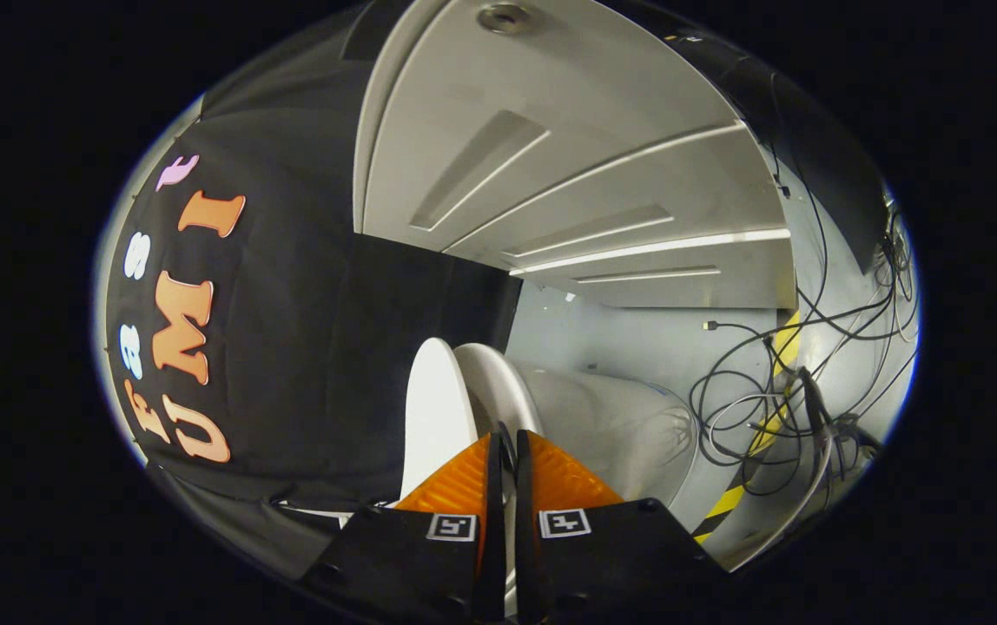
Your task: Open the toilet lid.
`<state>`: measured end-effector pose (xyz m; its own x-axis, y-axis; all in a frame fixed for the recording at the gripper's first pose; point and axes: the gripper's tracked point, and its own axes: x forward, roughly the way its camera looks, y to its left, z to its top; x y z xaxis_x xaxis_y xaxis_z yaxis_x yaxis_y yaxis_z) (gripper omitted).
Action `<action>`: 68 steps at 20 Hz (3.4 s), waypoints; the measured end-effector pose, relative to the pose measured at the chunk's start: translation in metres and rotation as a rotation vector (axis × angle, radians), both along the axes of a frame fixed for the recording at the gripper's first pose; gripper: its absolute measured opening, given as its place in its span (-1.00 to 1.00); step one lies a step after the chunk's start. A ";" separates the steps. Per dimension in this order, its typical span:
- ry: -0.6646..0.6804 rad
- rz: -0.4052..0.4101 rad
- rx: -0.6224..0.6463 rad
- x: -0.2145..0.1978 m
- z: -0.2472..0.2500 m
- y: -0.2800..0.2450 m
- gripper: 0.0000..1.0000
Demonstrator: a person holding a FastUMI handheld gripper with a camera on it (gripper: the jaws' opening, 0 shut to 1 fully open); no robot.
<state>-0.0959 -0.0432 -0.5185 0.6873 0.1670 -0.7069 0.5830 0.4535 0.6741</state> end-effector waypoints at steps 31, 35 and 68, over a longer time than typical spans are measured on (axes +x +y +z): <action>-0.296 0.297 -0.326 0.078 0.217 0.148 -0.74; -0.306 0.349 -0.377 0.080 0.231 0.172 -0.73; -0.470 0.712 -0.562 0.059 0.307 0.393 -0.71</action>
